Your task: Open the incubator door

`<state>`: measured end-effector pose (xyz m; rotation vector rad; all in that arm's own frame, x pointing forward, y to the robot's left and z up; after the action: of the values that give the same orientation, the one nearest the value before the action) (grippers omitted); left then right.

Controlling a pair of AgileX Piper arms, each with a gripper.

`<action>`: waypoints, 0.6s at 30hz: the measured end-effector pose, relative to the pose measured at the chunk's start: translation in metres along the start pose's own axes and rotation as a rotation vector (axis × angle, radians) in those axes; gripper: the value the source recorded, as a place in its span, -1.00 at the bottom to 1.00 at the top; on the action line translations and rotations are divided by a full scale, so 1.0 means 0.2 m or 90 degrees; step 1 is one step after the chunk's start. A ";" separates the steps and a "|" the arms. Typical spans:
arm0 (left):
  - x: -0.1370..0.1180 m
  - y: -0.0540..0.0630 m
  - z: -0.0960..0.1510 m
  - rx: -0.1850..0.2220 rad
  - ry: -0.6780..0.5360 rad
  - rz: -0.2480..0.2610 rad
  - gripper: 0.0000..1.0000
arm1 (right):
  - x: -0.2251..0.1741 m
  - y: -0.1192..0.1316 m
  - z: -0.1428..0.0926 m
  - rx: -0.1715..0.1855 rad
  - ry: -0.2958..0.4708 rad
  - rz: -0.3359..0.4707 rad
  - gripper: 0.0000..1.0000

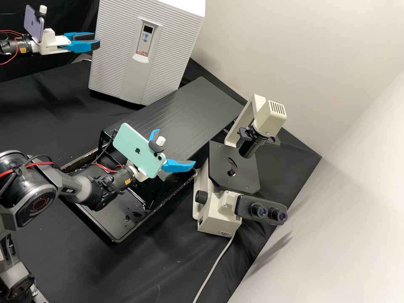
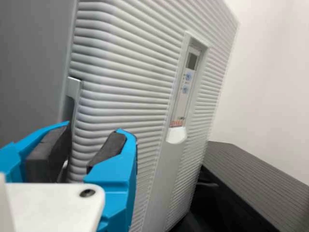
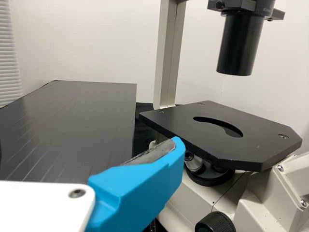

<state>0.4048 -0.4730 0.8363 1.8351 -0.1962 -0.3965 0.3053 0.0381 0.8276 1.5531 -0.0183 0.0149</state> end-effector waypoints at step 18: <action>-0.05 -0.12 0.18 0.037 -0.138 -0.063 -1.00 | 0.00 0.00 0.00 0.000 0.000 0.000 1.00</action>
<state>0.3816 -0.4949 0.8067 1.8618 -0.2680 -0.6662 0.3053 0.0381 0.8276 1.5531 -0.0183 0.0149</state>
